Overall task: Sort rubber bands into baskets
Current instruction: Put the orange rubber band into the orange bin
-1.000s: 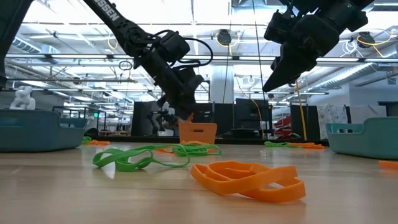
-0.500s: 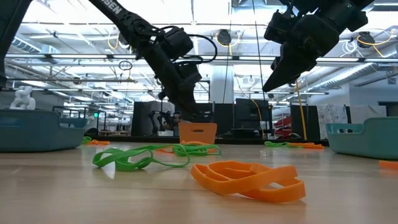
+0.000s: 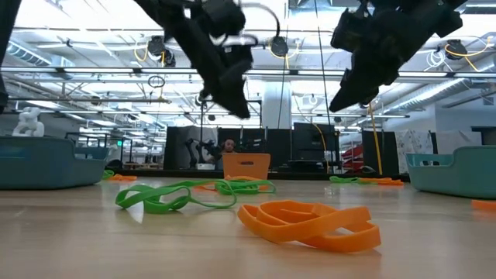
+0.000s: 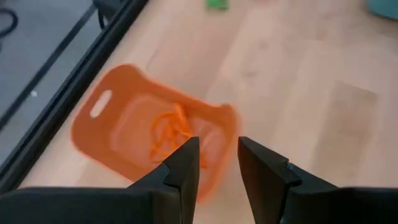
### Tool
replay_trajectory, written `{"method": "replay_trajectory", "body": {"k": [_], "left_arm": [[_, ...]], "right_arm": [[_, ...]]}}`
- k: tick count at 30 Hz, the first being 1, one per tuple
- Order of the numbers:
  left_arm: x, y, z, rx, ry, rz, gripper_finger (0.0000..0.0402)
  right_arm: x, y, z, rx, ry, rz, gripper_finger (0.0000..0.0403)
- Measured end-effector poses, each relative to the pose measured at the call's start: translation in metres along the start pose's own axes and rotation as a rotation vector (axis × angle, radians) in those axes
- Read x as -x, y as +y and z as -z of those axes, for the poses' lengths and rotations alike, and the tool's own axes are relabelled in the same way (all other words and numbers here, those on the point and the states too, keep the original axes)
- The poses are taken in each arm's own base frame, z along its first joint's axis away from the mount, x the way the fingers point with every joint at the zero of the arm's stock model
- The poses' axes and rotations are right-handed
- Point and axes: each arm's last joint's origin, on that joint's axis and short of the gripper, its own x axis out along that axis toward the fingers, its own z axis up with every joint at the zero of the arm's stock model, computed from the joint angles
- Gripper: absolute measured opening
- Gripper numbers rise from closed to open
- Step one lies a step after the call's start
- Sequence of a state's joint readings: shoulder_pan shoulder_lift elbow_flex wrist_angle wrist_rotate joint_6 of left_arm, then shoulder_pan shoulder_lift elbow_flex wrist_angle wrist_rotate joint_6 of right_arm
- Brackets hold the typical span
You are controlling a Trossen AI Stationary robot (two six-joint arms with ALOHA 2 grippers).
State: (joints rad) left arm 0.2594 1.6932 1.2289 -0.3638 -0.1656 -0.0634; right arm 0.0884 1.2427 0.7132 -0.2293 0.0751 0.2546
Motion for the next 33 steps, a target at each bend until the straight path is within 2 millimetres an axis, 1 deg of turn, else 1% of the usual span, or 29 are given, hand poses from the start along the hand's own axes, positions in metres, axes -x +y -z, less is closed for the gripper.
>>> {"method": "replay_trajectory", "body": {"k": [4, 7, 9, 12, 15, 17, 20, 22, 24, 26, 29, 33], "left_arm": [[0.014, -0.035, 0.0, -0.073, -0.042, 0.001, 0.0118], [0.017, -0.061, 0.007, -0.116, -0.095, 0.017, 0.0118], [0.016, -0.077, 0.015, -0.132, -0.148, 0.048, 0.0118], [0.015, -0.097, 0.028, -0.19, -0.217, 0.098, 0.0118], [0.019, -0.114, 0.034, -0.31, -0.329, 0.149, 0.0118], [0.019, -0.124, 0.036, -0.343, -0.429, 0.183, 0.0118], [0.019, -0.132, 0.036, -0.381, -0.543, 0.215, 0.0118], [0.015, -0.135, 0.034, -0.389, -0.602, 0.233, 0.0118], [0.009, -0.136, 0.039, -0.401, -0.592, 0.257, 0.0118], [0.003, -0.138, 0.041, -0.409, -0.585, 0.275, 0.0118], [0.002, -0.139, 0.044, -0.42, -0.559, 0.28, 0.0118], [0.001, -0.138, 0.045, -0.424, -0.548, 0.28, 0.0118]], "right_arm": [[0.001, 0.012, -0.002, -0.029, -0.029, -0.088, 0.0091], [0.002, 0.023, 0.0, -0.061, -0.02, -0.149, 0.0091], [0.004, 0.032, 0.004, -0.091, -0.003, -0.179, 0.009], [0.007, 0.049, 0.012, -0.151, 0.074, -0.276, 0.0086], [0.013, 0.067, 0.023, -0.236, 0.187, -0.384, 0.0079], [0.017, 0.078, 0.031, -0.277, 0.246, -0.404, 0.0074], [0.018, 0.091, 0.045, -0.299, 0.334, -0.394, 0.0068], [0.017, 0.097, 0.052, -0.279, 0.378, -0.388, 0.0065], [0.016, 0.103, 0.058, -0.259, 0.401, -0.393, 0.0064], [0.015, 0.107, 0.063, -0.276, 0.436, -0.389, 0.0063], [0.014, 0.115, 0.07, -0.336, 0.504, -0.399, 0.0063], [0.011, 0.124, 0.083, -0.407, 0.591, -0.359, 0.0063]]}}
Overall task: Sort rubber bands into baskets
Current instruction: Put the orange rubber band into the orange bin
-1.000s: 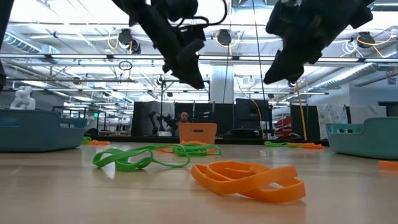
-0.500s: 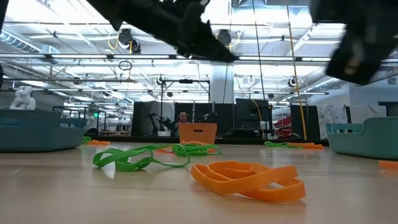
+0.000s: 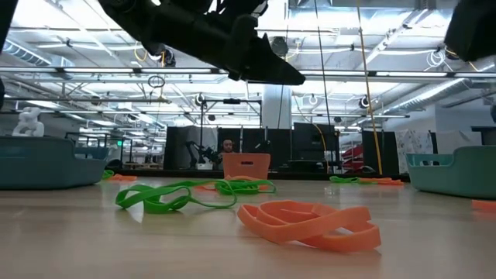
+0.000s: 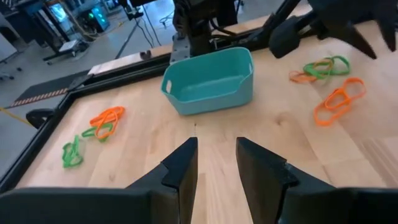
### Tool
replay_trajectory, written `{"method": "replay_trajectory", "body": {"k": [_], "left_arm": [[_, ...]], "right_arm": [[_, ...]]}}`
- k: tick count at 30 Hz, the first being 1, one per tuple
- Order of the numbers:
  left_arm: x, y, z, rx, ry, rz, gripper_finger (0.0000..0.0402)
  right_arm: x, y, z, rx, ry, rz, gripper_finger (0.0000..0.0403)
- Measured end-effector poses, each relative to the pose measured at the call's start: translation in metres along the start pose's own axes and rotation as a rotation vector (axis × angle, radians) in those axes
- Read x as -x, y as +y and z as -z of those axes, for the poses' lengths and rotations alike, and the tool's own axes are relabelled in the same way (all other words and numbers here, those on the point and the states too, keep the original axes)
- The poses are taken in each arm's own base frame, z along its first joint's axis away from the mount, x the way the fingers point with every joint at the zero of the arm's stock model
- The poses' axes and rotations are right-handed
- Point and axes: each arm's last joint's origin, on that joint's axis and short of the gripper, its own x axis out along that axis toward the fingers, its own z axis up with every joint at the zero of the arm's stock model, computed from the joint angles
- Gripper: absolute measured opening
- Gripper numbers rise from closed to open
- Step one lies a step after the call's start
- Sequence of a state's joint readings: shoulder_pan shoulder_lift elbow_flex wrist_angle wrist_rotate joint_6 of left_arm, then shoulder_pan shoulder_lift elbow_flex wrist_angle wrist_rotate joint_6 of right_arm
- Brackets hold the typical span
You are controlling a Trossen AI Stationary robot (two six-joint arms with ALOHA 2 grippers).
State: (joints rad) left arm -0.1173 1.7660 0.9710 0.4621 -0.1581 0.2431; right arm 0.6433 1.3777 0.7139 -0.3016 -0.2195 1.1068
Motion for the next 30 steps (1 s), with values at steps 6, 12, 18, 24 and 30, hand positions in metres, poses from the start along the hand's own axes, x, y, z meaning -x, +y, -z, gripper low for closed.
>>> {"method": "replay_trajectory", "body": {"k": [6, 12, 18, 24, 30], "left_arm": [[0.0, 0.0, 0.0, 0.001, 0.0, 0.001, 0.0118], [0.0, 0.0, 0.0, 0.001, -0.001, 0.001, 0.0118], [0.0, 0.0, 0.0, 0.002, -0.001, 0.001, 0.0118], [0.0, 0.0, 0.0, 0.002, 0.0, 0.001, 0.0118], [0.0, 0.0, 0.0, 0.001, 0.003, 0.002, 0.0118]], "right_arm": [[-0.02, -0.004, 0.007, -0.061, 0.046, 0.071, 0.0063], [-0.042, -0.008, 0.01, -0.059, 0.072, 0.105, 0.0063], [-0.055, -0.013, 0.01, -0.068, 0.094, 0.14, 0.0063], [-0.069, -0.017, 0.01, -0.071, 0.111, 0.168, 0.0057], [-0.074, -0.018, 0.01, -0.061, 0.091, 0.169, 0.0026]]}}
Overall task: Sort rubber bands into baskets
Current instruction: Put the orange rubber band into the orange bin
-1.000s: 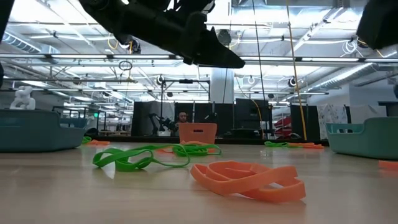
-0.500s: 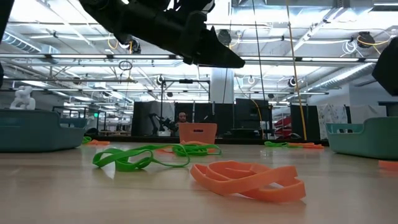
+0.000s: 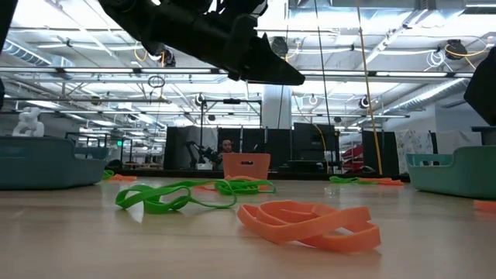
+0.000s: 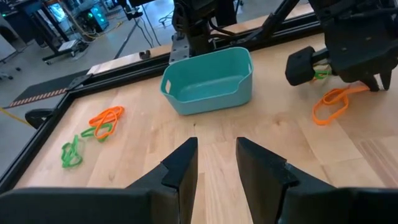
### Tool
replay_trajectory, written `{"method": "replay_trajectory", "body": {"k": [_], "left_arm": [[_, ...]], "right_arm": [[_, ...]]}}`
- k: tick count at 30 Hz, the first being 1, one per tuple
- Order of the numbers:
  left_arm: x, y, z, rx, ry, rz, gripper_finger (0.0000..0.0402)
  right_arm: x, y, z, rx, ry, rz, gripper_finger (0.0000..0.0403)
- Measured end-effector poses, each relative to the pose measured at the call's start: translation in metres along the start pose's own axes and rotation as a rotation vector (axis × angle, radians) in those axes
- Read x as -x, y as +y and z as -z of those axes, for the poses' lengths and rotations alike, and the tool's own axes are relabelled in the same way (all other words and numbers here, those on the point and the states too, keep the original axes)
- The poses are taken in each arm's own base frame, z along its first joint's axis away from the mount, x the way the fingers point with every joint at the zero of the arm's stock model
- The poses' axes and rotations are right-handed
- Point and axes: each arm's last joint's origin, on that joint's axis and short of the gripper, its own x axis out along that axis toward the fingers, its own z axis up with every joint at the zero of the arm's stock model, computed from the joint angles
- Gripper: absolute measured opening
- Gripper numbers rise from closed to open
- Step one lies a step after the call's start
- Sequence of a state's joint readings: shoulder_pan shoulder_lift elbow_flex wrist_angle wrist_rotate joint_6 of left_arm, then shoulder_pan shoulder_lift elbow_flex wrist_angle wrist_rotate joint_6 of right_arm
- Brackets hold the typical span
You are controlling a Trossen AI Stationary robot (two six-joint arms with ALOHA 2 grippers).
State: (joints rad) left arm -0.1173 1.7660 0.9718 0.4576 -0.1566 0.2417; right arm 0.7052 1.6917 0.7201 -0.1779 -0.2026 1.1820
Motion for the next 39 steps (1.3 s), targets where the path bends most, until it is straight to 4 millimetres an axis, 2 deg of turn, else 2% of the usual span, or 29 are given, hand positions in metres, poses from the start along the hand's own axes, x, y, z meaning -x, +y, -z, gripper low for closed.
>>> {"method": "replay_trajectory", "body": {"k": [3, 12, 17, 27, 39], "left_arm": [[0.0, 0.0, 0.0, 0.0, 0.001, 0.0, 0.0118], [0.0, 0.0, 0.0, 0.0, 0.004, 0.001, 0.0118], [0.0, 0.0, 0.0, 0.0, 0.004, 0.001, 0.0118], [0.0, -0.001, 0.003, -0.005, 0.031, 0.008, 0.0118], [0.0, -0.001, 0.003, -0.005, 0.032, 0.008, 0.0118]], "right_arm": [[0.004, 0.0, -0.001, 0.025, -0.011, -0.001, 0.0005], [0.043, 0.01, -0.012, 0.093, -0.068, 0.007, 0.0001], [0.053, 0.011, -0.012, 0.095, -0.055, 0.023, 0.0], [0.044, 0.015, 0.0, 0.06, -0.06, 0.058, 0.0012], [0.021, 0.011, -0.001, 0.043, -0.013, 0.119, 0.0119]]}}
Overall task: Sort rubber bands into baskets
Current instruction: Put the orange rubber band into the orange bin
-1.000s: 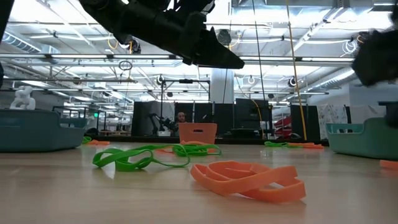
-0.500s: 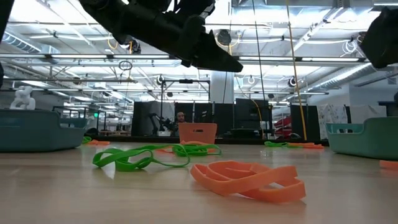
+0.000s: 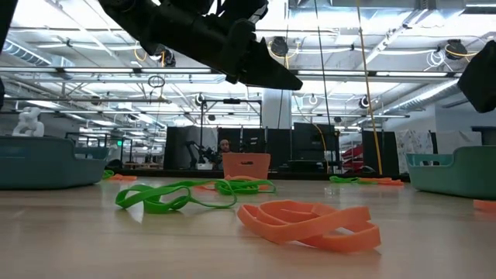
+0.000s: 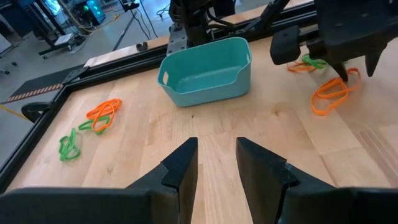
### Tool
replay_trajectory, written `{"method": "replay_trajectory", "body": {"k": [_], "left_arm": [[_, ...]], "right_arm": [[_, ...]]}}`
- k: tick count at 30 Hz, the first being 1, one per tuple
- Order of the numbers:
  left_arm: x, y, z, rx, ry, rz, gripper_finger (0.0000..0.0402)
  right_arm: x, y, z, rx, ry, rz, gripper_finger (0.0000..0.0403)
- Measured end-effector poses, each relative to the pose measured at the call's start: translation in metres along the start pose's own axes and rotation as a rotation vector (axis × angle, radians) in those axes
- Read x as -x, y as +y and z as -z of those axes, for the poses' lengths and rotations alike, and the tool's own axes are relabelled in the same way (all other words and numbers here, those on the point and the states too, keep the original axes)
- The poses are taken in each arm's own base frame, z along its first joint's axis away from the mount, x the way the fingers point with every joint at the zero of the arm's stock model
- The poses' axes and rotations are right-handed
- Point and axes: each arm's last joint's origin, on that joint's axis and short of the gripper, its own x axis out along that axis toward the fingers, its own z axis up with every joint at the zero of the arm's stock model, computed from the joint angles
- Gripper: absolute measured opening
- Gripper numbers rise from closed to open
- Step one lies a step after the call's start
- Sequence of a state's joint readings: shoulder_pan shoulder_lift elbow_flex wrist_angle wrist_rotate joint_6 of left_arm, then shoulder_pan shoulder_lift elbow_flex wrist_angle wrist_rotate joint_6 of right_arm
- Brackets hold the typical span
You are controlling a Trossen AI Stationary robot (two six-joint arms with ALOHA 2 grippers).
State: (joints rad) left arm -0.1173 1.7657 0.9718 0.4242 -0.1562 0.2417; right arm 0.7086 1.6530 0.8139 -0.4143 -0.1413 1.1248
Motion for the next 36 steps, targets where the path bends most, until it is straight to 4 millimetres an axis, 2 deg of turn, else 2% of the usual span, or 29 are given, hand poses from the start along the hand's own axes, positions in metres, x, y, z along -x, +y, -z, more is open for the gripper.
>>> {"method": "replay_trajectory", "body": {"k": [4, 9, 12, 16, 20, 23, 28, 32, 36], "left_arm": [[0.0, 0.0, 0.0, 0.0, -0.001, 0.0, 0.0118], [0.0, 0.0, 0.0, 0.001, -0.003, -0.001, 0.0118], [0.0, 0.0, 0.0, 0.001, -0.003, -0.001, 0.0118], [0.0, 0.0, 0.0, 0.001, -0.003, -0.001, 0.0118], [0.0, -0.001, 0.0, 0.012, -0.011, 0.036, 0.0118], [0.0, -0.003, -0.002, 0.03, -0.053, 0.178, 0.0118], [0.003, -0.004, -0.007, 0.028, -0.175, 0.489, 0.0118], [-0.001, -0.009, -0.01, 0.009, -0.276, 0.546, 0.0118], [-0.014, -0.022, -0.004, -0.014, -0.371, 0.558, 0.0118]], "right_arm": [[0.0, 0.0, 0.0, 0.035, 0.005, -0.006, 0.0137], [0.0, 0.0, 0.0, 0.041, -0.008, -0.004, 0.0127], [0.0, -0.001, -0.001, 0.039, -0.011, 0.001, 0.0095], [-0.001, -0.002, -0.001, 0.04, -0.005, 0.002, 0.002], [0.003, 0.001, -0.003, 0.041, 0.03, -0.067, 0.0009], [0.017, 0.006, -0.002, 0.081, 0.01, -0.131, 0.0002], [0.046, 0.012, -0.005, 0.177, -0.134, -0.224, 0.0001], [0.07, 0.014, -0.015, 0.278, -0.344, -0.261, 0.0001], [0.089, 0.012, -0.031, 0.36, -0.519, -0.287, 0.0001]]}}
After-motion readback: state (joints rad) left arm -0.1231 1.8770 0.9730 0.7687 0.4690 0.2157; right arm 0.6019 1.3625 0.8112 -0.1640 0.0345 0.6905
